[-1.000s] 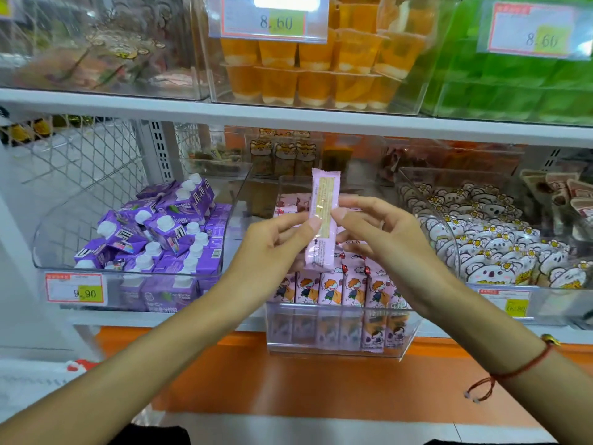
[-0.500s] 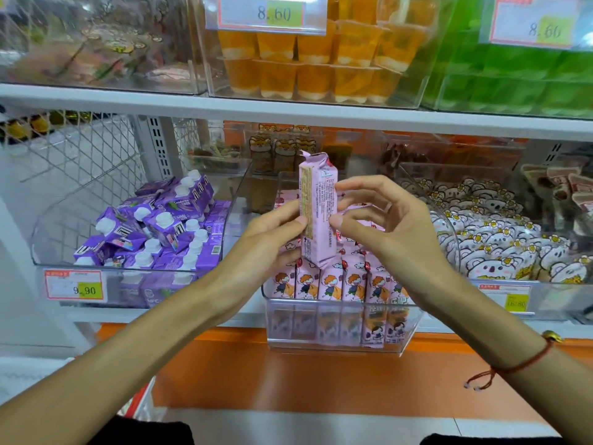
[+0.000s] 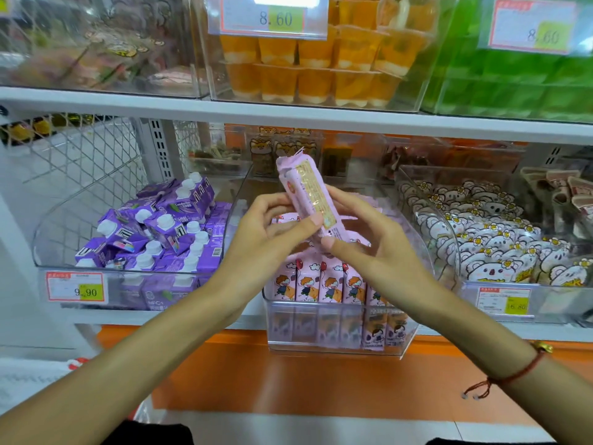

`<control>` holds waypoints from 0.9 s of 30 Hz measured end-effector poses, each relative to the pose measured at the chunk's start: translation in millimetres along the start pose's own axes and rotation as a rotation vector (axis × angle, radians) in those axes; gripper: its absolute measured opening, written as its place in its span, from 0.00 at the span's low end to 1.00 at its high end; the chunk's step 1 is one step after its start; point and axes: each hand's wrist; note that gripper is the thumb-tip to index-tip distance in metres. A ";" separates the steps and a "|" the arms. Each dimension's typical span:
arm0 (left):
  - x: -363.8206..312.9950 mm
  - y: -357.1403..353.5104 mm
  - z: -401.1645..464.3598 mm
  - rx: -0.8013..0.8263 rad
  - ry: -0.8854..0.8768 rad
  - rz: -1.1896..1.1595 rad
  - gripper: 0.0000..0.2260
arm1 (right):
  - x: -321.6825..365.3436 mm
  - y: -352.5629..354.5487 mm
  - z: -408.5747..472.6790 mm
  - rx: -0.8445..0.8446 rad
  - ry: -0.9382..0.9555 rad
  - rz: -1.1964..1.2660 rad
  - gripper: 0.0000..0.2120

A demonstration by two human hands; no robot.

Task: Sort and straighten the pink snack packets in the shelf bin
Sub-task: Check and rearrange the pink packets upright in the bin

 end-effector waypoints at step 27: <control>-6.0 10.0 34.9 -0.226 -0.432 0.152 0.13 | -34.7 5.4 17.5 0.055 0.049 -0.737 0.26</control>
Point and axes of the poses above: each hand's wrist, its own z-axis towards the middle knuckle, its own y-axis out of the back of the hand, x = y × z, and after that the axes turned 13 degrees about -x, right-handed
